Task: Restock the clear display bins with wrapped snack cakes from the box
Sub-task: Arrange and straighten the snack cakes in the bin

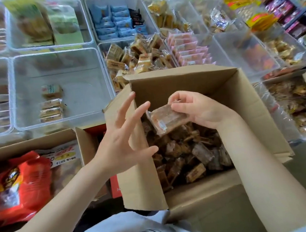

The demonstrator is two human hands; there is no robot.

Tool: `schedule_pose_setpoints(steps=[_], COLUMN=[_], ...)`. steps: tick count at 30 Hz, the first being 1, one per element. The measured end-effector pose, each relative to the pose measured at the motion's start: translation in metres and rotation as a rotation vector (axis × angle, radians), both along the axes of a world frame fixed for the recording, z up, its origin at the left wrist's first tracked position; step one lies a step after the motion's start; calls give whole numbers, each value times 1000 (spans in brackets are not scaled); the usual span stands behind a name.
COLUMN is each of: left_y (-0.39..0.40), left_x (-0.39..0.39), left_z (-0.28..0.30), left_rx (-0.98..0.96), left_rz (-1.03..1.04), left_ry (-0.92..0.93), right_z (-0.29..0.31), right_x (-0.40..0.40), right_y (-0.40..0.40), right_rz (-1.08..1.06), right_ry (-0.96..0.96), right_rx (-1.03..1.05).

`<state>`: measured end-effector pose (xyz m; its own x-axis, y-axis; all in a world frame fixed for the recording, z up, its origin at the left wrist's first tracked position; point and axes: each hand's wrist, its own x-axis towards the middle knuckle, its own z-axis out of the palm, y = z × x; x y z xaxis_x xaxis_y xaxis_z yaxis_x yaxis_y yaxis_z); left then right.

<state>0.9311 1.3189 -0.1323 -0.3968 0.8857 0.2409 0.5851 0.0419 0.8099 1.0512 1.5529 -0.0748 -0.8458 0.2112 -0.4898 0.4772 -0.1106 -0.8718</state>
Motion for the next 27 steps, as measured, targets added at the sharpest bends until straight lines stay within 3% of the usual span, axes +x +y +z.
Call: schedule_pose_setpoints(steps=[3,6,8,11,15,21,25,27], left_y=[-9,-34,-58,-99,-159,-255,-315,-329], left_x=[-22,-54,-76,-115,-174,-267,-335,-353], left_z=[21,41,52,49,26,-21,-91,-117], left_rx=[106,159,166,145,44,-91,-488,-633], left_rz=[15,129,214,326,455,675,800,787], left_ry=[132,169,6,-409,-463,-386,81,149], right_z=[13,18,20,14,6,-21,-50,-63], right_x=[-28,-65,-93,-142,-217,-340,-420,-459], right_y=[-33,-67,-85,-117,-182,-279,-309,-319], right_rz=[19,214,324,333,368,433,330,313], right_ry=[89,20,-46,-51,42,50,52,55], right_rx=[-265,-308,-223,-61,1,200,462,601])
